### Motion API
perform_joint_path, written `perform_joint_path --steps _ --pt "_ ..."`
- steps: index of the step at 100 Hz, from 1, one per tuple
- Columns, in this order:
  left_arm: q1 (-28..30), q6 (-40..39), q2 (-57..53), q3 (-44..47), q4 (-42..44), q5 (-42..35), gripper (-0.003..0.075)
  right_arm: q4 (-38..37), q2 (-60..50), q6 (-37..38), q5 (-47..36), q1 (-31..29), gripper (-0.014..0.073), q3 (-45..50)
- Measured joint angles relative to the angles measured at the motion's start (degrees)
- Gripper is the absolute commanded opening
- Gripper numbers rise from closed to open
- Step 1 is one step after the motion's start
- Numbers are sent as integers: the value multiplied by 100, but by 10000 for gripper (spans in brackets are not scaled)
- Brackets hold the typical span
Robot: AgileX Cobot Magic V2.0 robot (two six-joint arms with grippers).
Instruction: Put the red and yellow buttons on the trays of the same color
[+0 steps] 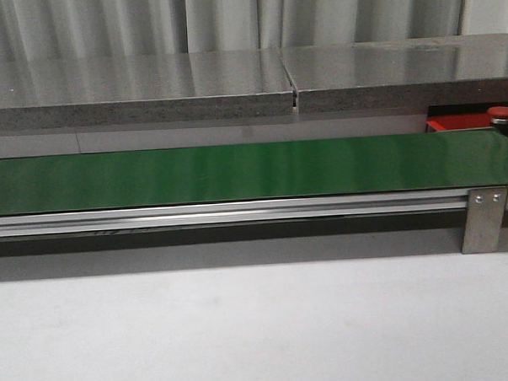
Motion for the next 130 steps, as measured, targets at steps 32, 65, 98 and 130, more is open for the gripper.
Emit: perform_joint_path --steps 32,65,98,130 --pt "0 0 0 0 0 0 -19 9 0 -13 -37 0 -68 0" --pt "0 0 0 0 0 0 -19 13 0 -36 -37 0 -68 0" --pt "0 0 0 0 0 0 -19 26 0 -36 -37 0 -68 0" --pt "0 -11 -18 210 114 -715 -20 26 0 -36 -37 0 -68 0"
